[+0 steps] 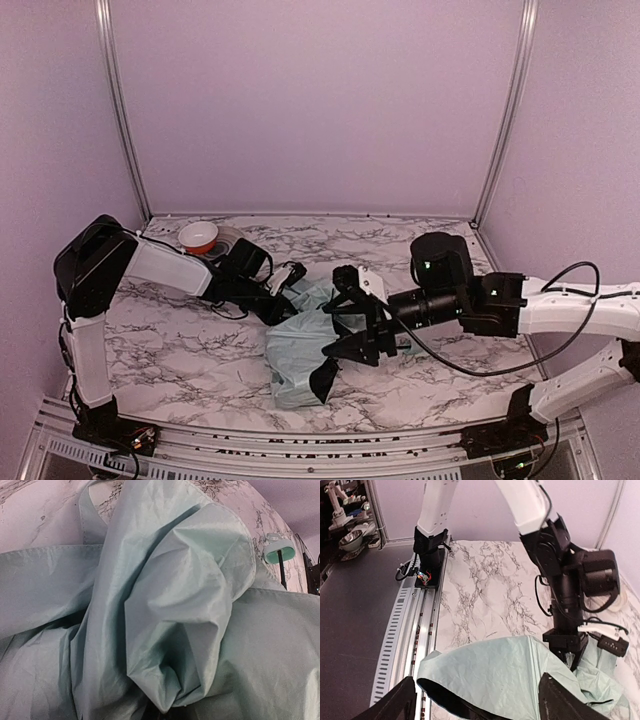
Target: Put away the umbrella
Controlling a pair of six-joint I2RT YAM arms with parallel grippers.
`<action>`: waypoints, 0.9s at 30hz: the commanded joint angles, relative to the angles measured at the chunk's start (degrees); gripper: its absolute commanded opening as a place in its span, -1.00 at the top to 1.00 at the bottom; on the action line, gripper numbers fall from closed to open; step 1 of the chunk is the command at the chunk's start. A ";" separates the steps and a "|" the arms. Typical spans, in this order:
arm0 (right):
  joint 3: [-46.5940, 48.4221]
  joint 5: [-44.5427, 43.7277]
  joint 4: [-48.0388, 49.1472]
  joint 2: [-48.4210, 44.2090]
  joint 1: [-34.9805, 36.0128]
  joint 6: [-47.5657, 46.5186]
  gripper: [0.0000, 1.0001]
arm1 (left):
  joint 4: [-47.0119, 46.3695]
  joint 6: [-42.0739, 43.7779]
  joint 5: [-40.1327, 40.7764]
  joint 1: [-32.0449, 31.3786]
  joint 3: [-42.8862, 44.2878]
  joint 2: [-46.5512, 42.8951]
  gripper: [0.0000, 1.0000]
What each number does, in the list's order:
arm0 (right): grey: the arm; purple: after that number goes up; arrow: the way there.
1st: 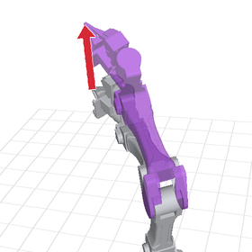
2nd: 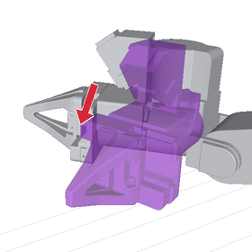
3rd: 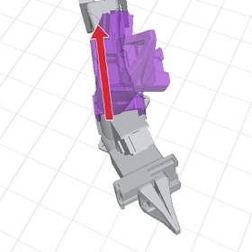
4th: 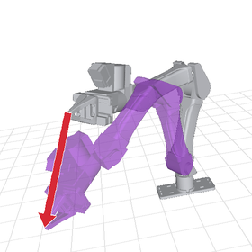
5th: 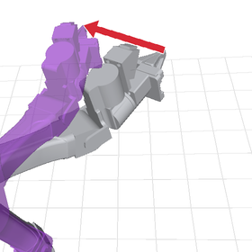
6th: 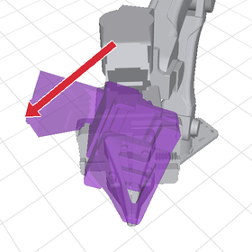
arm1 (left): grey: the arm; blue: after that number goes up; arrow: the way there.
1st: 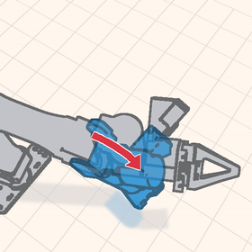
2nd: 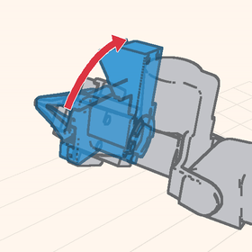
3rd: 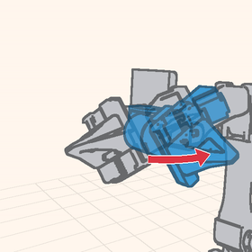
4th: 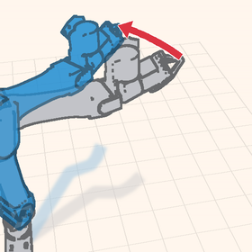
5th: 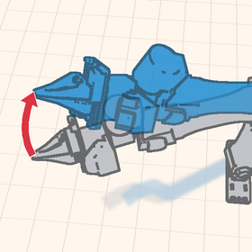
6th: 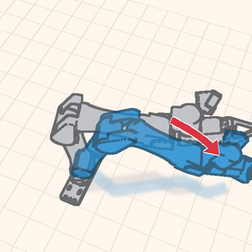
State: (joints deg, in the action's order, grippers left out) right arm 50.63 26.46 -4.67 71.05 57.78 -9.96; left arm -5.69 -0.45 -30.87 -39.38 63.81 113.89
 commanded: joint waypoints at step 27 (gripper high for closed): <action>6.59 -15.40 15.21 19.13 -2.29 1.38 1.00 | 5.08 5.51 2.29 -0.35 -1.58 0.70 1.00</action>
State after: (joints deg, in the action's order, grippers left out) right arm 55.79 8.01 5.02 86.43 61.39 -16.10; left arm -5.65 3.25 -30.33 -39.44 63.79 114.19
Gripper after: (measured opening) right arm 0.005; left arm 0.007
